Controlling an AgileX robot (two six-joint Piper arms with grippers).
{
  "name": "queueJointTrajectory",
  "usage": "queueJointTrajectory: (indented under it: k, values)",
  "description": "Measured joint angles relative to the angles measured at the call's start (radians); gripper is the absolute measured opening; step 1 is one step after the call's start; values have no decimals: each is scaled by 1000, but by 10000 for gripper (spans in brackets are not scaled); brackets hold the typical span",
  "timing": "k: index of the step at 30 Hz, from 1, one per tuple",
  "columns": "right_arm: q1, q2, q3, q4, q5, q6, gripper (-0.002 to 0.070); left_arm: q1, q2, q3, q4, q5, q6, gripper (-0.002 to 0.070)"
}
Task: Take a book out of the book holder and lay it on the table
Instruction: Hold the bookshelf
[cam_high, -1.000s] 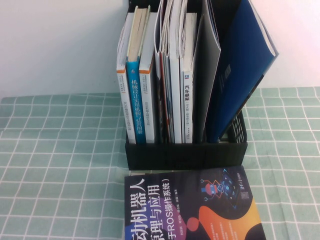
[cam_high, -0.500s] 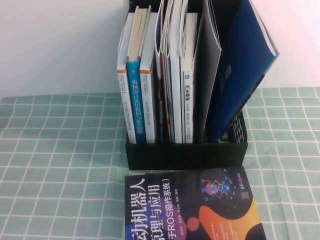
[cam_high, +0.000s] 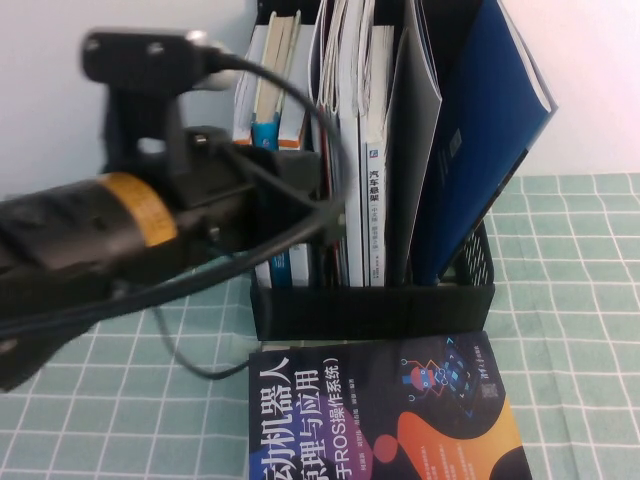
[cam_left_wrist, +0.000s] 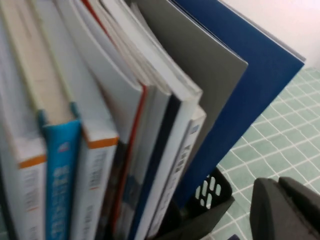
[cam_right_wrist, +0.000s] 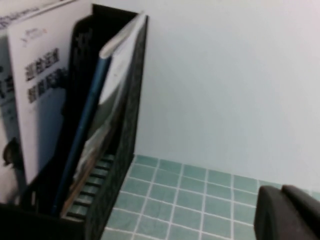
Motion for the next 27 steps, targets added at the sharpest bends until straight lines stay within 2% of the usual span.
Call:
queueJointTrajectory:
  k: [6, 15, 18, 24, 27]
  values:
    - [133, 54, 0, -11, -29, -2, -2, -83, 248, -214, 0, 48, 4, -3]
    - [203, 121, 0, -17, -61, -3, -2, -91, 489, -518, -57, 138, 4, -3]
    - [203, 133, 0, -17, -89, -4, -2, -91, 555, -615, -144, 183, 46, -3]
    - [210, 151, 0, -17, -104, -4, -2, -91, 679, -812, -459, 335, 323, -3]
    - [212, 160, 0, -17, -104, -4, -2, -92, 729, -895, -539, 386, 410, -3]
